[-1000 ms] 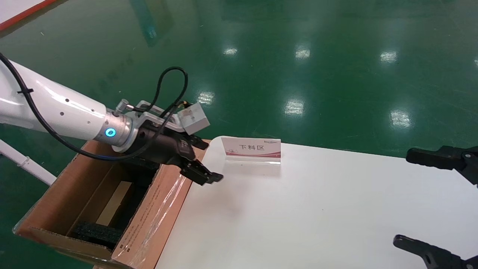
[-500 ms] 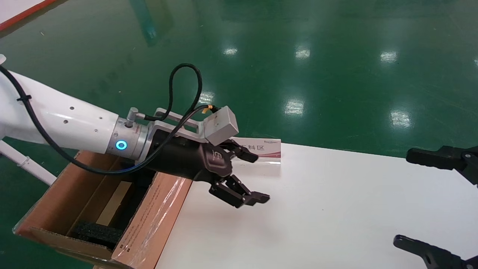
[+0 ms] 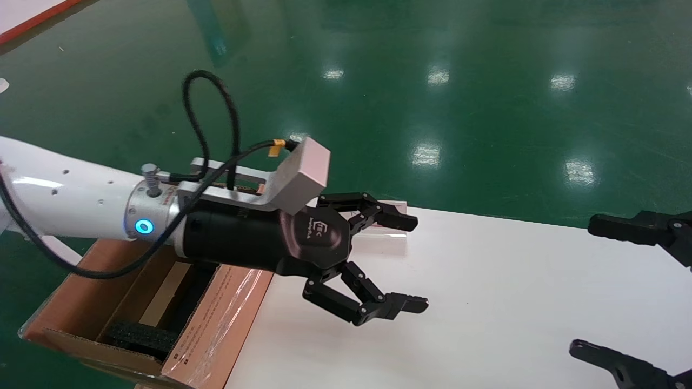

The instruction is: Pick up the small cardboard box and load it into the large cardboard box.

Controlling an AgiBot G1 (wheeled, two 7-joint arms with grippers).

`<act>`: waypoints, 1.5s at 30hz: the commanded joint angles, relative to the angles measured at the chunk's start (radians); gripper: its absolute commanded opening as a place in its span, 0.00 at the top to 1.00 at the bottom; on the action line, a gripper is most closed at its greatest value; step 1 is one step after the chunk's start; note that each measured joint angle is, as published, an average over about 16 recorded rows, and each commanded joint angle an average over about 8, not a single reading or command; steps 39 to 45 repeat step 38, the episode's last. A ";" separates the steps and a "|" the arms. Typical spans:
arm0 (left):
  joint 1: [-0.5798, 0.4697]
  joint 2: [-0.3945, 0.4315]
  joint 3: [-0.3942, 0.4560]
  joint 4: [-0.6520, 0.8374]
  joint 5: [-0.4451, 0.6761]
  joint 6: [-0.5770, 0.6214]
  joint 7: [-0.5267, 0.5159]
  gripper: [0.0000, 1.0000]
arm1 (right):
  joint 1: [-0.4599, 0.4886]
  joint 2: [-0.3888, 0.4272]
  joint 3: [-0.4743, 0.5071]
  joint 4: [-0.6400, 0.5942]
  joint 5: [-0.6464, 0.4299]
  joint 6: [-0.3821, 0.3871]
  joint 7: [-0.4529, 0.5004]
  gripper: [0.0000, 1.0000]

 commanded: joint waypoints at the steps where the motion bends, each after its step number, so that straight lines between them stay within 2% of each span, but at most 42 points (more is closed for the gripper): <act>1: 0.043 0.002 -0.065 -0.003 -0.019 0.024 0.026 0.00 | 0.000 0.000 0.000 0.000 0.000 0.000 0.000 0.00; 11: 0.249 0.013 -0.377 -0.015 -0.107 0.139 0.149 0.00 | 0.000 0.000 0.000 0.000 0.000 0.000 0.000 0.00; 14: 0.289 0.015 -0.439 -0.017 -0.125 0.161 0.169 0.00 | 0.000 0.000 -0.001 0.000 0.000 0.000 0.000 0.00; 17: 0.308 0.016 -0.468 -0.018 -0.133 0.171 0.176 0.00 | 0.000 0.000 -0.001 0.000 0.001 0.001 0.000 0.00; 45: 0.276 0.014 -0.417 -0.017 -0.121 0.154 0.164 0.00 | 0.000 0.000 -0.001 0.000 0.001 0.001 0.000 0.00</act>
